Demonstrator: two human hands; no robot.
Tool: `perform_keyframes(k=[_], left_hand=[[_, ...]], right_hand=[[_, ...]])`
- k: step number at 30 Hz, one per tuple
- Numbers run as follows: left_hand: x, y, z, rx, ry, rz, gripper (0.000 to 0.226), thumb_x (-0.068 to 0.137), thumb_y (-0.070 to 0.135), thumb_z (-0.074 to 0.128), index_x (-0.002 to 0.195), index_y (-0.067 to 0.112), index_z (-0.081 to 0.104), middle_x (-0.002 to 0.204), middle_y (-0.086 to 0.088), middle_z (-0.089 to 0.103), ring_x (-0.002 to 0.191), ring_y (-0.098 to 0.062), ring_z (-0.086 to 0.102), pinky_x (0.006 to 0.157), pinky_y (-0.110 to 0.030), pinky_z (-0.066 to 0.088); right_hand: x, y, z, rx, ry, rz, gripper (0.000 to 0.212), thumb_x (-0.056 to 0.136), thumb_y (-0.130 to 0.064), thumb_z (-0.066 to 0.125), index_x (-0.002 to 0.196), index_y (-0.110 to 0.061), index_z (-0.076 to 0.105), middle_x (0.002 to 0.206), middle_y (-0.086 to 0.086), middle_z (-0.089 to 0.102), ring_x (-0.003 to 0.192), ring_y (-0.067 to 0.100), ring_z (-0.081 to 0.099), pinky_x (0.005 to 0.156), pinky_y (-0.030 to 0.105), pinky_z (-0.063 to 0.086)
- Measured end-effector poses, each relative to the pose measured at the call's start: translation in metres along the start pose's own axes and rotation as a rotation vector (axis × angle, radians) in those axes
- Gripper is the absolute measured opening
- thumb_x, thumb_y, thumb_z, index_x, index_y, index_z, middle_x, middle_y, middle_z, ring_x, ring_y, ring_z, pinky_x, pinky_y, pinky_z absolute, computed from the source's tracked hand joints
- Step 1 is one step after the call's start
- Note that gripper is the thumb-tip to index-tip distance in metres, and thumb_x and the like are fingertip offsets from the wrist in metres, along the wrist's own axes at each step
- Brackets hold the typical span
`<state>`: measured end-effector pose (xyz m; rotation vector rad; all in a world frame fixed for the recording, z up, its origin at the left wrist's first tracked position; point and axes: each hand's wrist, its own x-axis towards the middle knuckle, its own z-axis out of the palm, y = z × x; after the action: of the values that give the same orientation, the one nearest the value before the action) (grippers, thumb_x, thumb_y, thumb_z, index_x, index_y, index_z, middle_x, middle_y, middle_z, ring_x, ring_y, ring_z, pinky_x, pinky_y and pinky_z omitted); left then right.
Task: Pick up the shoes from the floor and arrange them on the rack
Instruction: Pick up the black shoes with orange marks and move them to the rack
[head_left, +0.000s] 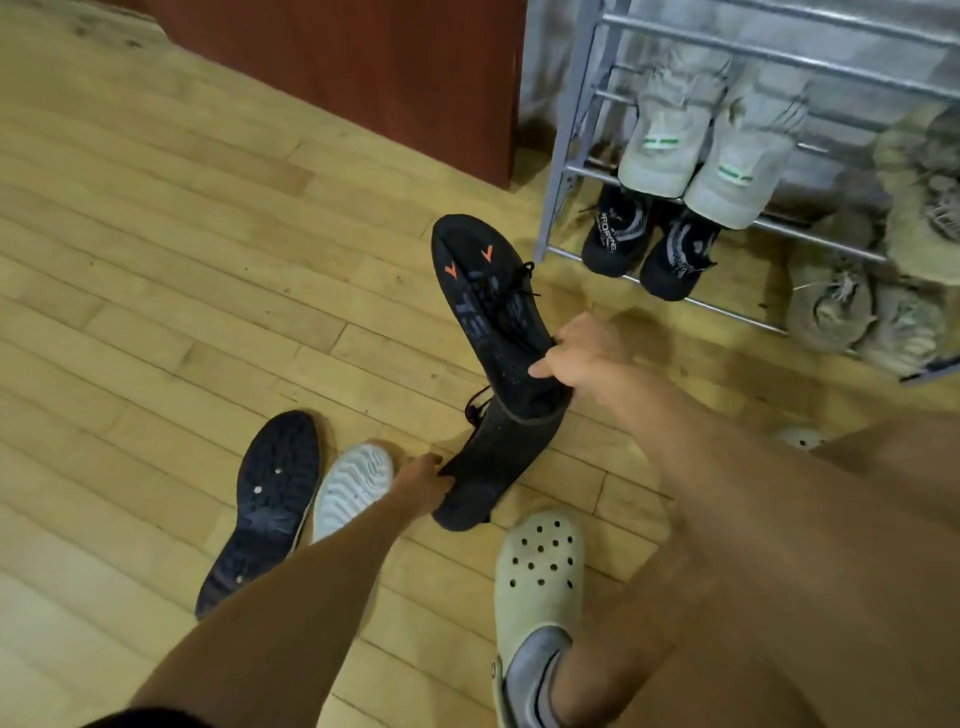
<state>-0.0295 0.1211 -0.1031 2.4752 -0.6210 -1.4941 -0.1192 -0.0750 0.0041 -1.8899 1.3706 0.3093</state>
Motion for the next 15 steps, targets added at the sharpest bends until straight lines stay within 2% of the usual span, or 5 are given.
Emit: perform_keyframes(k=[3,7,10,12,15], left_hand=[[0.007,0.004,0.005,0.014,-0.024,0.002,0.046,0.093,0.013,0.048,0.139,0.007,0.043,0.128,-0.016,0.056,0.114,-0.029,0.057,0.083,-0.029,0.047],[0.000,0.006,0.009,-0.234,-0.195,-0.037,0.036,0.085,0.012,0.063,0.120,0.003,0.060,0.112,-0.014,0.063,0.090,-0.019,0.062,0.069,-0.024,0.057],[-0.007,0.005,0.009,-0.204,-0.159,0.022,0.037,0.083,0.016,0.066,0.118,0.008,0.061,0.104,-0.007,0.060,0.080,-0.012,0.060,0.054,-0.017,0.052],[-0.010,0.005,0.003,-0.124,-0.061,0.076,0.040,0.080,0.020,0.069,0.117,0.009,0.061,0.103,-0.004,0.060,0.085,-0.014,0.060,0.064,-0.022,0.054],[-0.018,0.007,-0.012,0.010,0.201,0.134,0.042,0.075,0.025,0.074,0.112,0.013,0.060,0.106,-0.004,0.057,0.097,-0.020,0.056,0.079,-0.031,0.051]], right_hand=[[0.005,0.007,0.000,0.047,-0.010,0.011,0.042,0.077,-0.027,0.079,0.113,-0.007,0.068,0.109,0.012,0.070,0.092,0.031,0.069,0.081,0.040,0.060],[0.001,0.015,-0.003,0.106,-0.042,0.034,0.044,0.076,-0.024,0.081,0.113,-0.005,0.067,0.108,0.012,0.071,0.081,0.030,0.071,0.076,0.041,0.062],[-0.006,0.020,-0.005,0.148,-0.030,0.055,0.045,0.075,-0.024,0.082,0.114,-0.005,0.066,0.108,0.013,0.071,0.080,0.031,0.072,0.076,0.041,0.062],[-0.011,0.022,-0.007,0.190,-0.013,0.070,0.045,0.075,-0.023,0.082,0.113,-0.006,0.066,0.110,0.013,0.070,0.086,0.033,0.071,0.074,0.040,0.062],[-0.017,0.024,-0.011,0.266,0.012,0.084,0.043,0.072,-0.020,0.084,0.109,-0.006,0.068,0.110,0.013,0.069,0.091,0.033,0.070,0.073,0.040,0.062]])
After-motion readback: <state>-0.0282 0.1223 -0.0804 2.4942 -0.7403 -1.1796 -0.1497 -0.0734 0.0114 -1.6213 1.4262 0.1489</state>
